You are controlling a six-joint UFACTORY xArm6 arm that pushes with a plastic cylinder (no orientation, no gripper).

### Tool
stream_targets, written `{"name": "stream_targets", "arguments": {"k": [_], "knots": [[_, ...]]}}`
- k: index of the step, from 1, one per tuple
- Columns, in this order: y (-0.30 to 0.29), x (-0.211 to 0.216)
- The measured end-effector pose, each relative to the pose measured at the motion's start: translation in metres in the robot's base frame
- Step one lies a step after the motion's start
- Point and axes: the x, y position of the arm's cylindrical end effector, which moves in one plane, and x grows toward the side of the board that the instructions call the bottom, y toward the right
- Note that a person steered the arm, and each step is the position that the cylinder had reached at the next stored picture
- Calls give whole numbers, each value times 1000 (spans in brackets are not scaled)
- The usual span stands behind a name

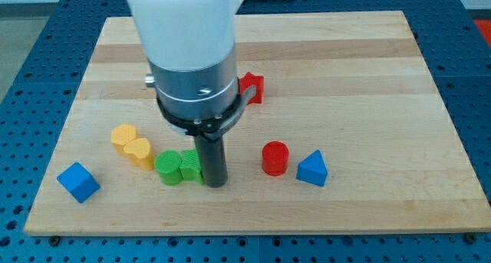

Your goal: Point your arm at the red star

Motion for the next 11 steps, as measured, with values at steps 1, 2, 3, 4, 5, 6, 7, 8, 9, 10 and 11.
{"name": "stream_targets", "arguments": {"k": [1, 2, 3, 4, 5, 6, 7, 8, 9, 10, 11], "knots": [[-6, 0], [-6, -7], [-6, -17], [-6, -27], [-8, -29], [-21, -29], [-44, -29], [-64, -29], [-76, -27], [-85, -25], [-73, -26]]}}
